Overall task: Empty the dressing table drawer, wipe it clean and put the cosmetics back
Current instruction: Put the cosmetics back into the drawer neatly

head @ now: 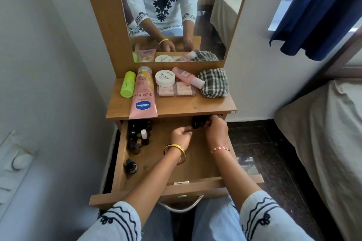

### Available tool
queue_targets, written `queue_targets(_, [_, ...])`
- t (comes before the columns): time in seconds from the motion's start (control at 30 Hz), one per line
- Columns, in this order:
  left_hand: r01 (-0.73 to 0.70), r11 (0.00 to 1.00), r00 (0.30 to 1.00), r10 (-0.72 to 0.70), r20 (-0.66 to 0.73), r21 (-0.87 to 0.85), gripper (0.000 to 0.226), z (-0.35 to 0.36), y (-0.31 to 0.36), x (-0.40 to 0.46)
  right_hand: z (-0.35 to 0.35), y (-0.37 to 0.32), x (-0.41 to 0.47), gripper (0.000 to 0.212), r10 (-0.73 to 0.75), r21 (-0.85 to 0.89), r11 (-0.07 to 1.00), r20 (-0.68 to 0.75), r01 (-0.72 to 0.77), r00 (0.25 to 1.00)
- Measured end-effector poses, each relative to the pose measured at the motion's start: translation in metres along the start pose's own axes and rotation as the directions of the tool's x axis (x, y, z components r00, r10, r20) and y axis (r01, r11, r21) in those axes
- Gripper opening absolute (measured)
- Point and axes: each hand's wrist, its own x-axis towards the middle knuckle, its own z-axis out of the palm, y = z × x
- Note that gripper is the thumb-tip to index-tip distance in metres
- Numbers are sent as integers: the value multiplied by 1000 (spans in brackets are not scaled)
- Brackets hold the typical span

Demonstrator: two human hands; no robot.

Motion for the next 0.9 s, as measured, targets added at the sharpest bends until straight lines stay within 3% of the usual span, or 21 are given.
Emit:
queue_targets(0.4, [-26,998,1000,25,12,53,40,23,7,28,8,-2,4,21,32,-83,996,-15,-33,999])
queue_targets(0.9, [-43,999,997,44,67,-17,45,22,-4,37,6,-10,4,22,31,-171,985,1,-31,1000])
